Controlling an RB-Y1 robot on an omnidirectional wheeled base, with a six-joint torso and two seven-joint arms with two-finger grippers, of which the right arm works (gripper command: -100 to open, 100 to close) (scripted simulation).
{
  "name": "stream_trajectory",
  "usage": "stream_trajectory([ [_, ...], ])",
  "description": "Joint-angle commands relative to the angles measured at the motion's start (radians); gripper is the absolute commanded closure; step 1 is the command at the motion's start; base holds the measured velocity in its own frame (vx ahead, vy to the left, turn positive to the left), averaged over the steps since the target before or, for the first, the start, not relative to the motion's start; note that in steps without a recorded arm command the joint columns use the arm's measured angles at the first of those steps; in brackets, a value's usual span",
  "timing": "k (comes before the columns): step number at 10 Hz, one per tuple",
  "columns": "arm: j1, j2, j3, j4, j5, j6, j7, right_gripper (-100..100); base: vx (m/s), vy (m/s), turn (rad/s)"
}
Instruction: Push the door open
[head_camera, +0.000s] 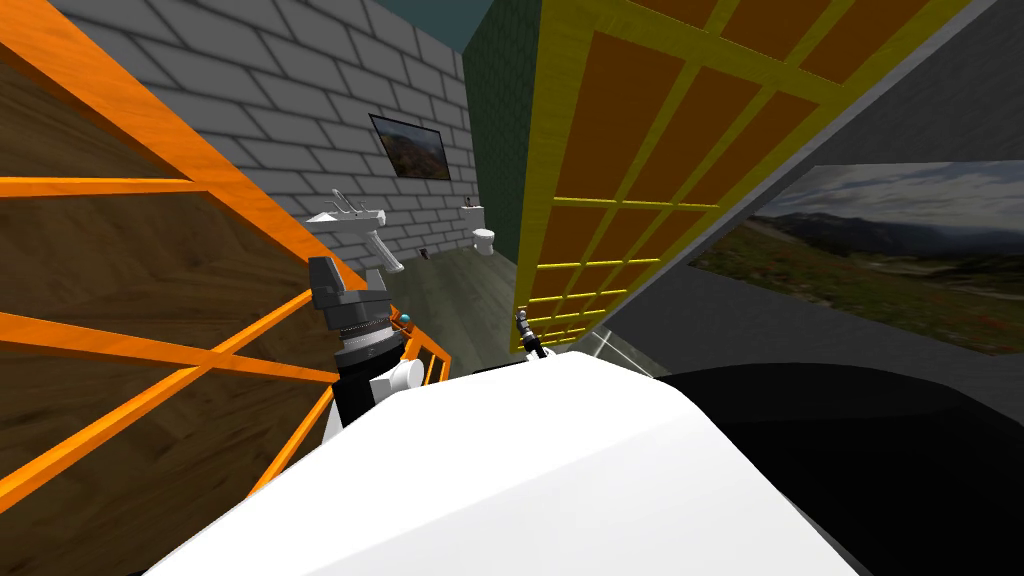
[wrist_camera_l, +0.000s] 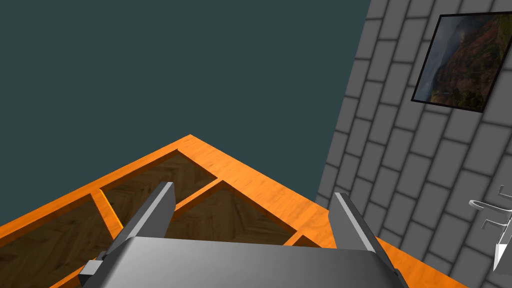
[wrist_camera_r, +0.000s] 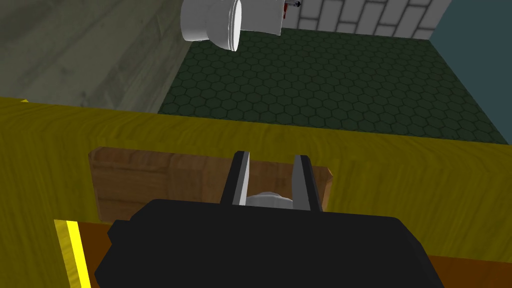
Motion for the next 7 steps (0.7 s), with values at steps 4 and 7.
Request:
stream_trajectory([
  [4, 0.053, -0.036, -0.019, -0.1, -0.024, 0.036, -0.05, 100, 0.04, 0.011, 0.005],
  [7, 0.054, -0.039, -0.023, -0.103, -0.032, 0.035, -0.066, 100, 0.053, 0.007, 0.01],
])
